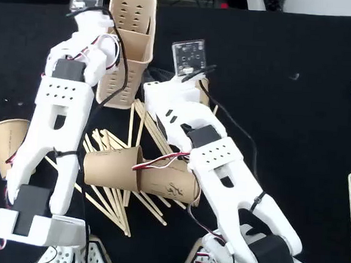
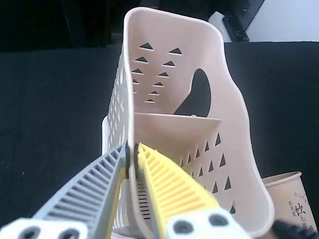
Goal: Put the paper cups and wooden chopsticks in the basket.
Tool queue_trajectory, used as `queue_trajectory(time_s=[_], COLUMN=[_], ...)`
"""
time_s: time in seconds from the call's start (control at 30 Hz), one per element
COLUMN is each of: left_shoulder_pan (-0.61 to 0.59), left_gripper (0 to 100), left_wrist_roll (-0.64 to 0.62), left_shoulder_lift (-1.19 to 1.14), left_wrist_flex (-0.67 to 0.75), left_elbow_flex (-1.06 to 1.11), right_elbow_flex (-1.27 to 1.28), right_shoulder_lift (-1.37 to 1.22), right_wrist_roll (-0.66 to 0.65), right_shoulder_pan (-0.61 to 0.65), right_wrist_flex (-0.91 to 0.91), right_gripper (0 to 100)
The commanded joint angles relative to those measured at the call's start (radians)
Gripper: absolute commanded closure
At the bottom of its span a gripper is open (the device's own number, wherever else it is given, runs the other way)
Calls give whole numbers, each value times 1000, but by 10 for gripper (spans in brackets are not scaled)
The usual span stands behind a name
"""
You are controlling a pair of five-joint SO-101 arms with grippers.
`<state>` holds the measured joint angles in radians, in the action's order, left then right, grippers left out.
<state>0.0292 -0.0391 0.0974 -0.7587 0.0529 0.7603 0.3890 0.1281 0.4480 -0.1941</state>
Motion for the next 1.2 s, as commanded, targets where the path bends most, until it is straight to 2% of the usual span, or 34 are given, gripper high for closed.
queue_trajectory(time_s=[0.0, 0.1, 0.2, 0.3, 0.5, 0.83, 1.07, 1.17], left_shoulder_pan=[18, 21, 25, 44, 110, 116, 179, 193], left_gripper=[970, 970, 970, 970, 970, 970, 970, 970], left_wrist_roll=[15, 115, 181, 238, 367, 405, 405, 405], left_shoulder_lift=[-3, 15, 38, 81, 213, 345, 396, 411], left_wrist_flex=[-77, -150, -189, -193, -190, -189, -189, -193], left_elbow_flex=[-25, -25, -18, 16, 173, 321, 397, 417], right_elbow_flex=[-64, -174, -303, -401, -476, -461, -464, -463], right_shoulder_lift=[87, 148, 111, 4, -196, -239, -239, -246], right_wrist_roll=[-68, 21, 63, 15, 15, 9, 8, -68], right_shoulder_pan=[-91, -186, -209, -204, -203, -172, -170, -170], right_wrist_flex=[-11, -72, -169, -253, -261, -261, -226, -189], right_gripper=[722, 756, 808, 795, 725, 708, 709, 709])
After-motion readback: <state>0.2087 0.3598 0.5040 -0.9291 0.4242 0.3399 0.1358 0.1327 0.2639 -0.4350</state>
